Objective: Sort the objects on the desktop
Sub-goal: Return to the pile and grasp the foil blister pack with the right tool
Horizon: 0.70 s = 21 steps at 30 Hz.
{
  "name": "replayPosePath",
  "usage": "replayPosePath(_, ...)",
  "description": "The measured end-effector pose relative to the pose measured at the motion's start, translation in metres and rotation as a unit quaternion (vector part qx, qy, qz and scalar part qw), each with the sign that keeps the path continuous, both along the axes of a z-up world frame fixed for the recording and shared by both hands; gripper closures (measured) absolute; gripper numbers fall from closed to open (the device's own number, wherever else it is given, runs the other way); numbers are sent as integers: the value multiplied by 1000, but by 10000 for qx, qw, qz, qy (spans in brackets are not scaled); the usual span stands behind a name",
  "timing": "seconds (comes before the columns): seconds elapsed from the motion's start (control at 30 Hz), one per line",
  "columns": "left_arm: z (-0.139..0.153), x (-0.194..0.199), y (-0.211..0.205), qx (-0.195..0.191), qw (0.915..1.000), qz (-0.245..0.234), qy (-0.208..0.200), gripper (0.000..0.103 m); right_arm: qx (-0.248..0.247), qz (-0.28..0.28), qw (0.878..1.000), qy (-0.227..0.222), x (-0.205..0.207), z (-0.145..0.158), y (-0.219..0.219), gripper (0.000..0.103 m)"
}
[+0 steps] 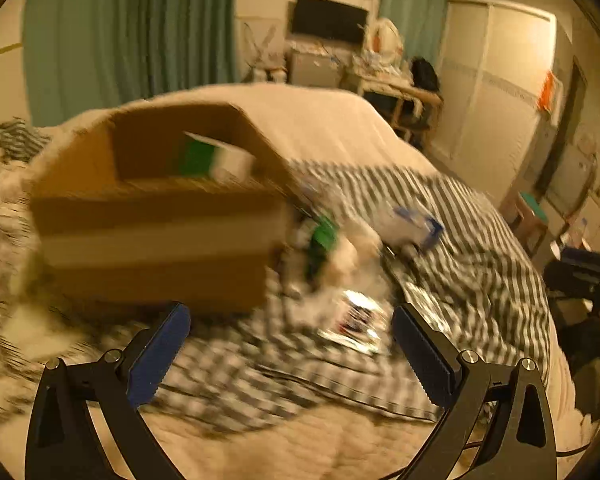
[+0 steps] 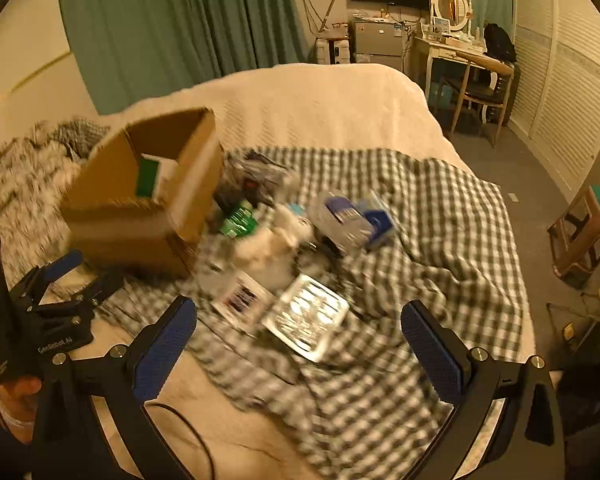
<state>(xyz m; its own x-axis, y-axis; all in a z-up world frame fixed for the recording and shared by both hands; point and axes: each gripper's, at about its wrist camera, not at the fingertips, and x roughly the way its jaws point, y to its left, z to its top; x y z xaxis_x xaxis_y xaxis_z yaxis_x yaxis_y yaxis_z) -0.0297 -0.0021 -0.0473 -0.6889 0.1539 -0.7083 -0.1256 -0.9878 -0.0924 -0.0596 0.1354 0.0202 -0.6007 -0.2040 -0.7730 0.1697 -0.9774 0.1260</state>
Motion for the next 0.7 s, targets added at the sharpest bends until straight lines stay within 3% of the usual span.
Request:
replayPosePath(0.13, -42, -17, 34, -26, 9981, -212, -577, 0, -223, -36, 9993, -300, -11, -27, 8, 0)
replayPosePath(0.2, -66, -34, 45, -93, 9956, -63, -931, 0, -235, -83, 9984, -499, -22, -38, 5, 0)
replayPosePath(0.33, -94, -57, 53, -68, 9931, 76, -1171, 0, -342, 130, 9979, -536, -39, -51, 3, 1)
replayPosePath(0.5, -114, -75, 70, -522, 9909, -36, -1238, 4, -381, 261, 9961, -754, -62, -71, 2, 1)
replayPosePath(0.6, -118, -76, 70, -421, 9913, -127, -1237, 13, -439, 98, 9918, -1192, -79, -93, 0, 1)
replayPosePath(0.7, -116, -70, 67, -366, 9926, -244, -1133, 34, -643, -169, 9862, -1516, -100, -113, -3, 1)
